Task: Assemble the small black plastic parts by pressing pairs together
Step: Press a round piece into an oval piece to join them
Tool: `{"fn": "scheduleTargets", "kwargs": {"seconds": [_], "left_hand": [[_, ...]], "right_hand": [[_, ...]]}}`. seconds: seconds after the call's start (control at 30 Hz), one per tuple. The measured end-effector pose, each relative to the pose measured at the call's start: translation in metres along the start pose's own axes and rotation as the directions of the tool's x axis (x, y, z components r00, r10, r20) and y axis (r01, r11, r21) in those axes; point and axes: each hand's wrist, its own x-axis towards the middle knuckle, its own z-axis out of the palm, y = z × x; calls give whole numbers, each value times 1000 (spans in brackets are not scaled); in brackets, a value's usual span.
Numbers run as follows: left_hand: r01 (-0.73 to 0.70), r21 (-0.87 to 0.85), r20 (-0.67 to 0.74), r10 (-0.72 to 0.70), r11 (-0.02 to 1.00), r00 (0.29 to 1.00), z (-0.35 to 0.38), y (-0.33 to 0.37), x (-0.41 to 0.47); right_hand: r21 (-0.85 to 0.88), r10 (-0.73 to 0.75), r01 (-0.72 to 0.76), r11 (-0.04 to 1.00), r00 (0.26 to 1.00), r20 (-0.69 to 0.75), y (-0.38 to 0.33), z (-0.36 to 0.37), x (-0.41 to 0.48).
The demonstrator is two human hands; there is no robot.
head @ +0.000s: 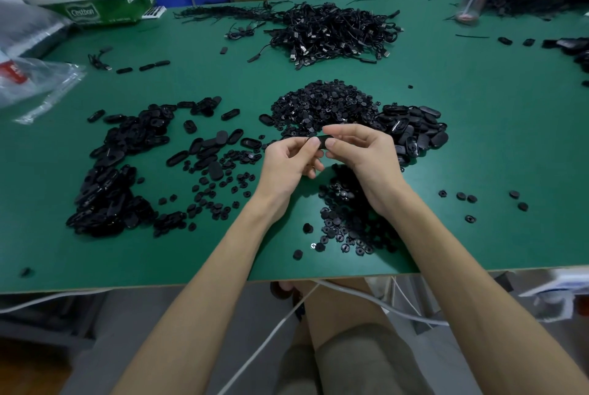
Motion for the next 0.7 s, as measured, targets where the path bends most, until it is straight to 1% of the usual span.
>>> {"fn": "scheduleTargets", "kwargs": {"seconds": [0.07, 0.23, 0.4, 0.53, 0.7], "left_hand": [[-5, 6, -3, 5, 1000, 1000, -1, 0, 0], [-3, -60, -1, 3, 998, 1000, -4, -1, 0], [-13, -68, -9, 12, 998, 1000, -4, -2, 0], [7, -115, 7, -6, 993, 1000, -5, -2, 0], [17, -138, -5, -18, 990, 1000, -2, -2, 0]], "right_hand": [[20, 6, -6, 1000, 1000, 2, 0, 1, 0], [6, 9, -9, 1000, 1000, 6, 0, 0, 0], [-12, 3, -2, 1000, 1000, 12, 1, 0, 0], [55, 10, -11, 998, 1000, 24, 1, 0, 0], [163, 29, -37, 986, 998, 49, 1, -1, 1]]}}
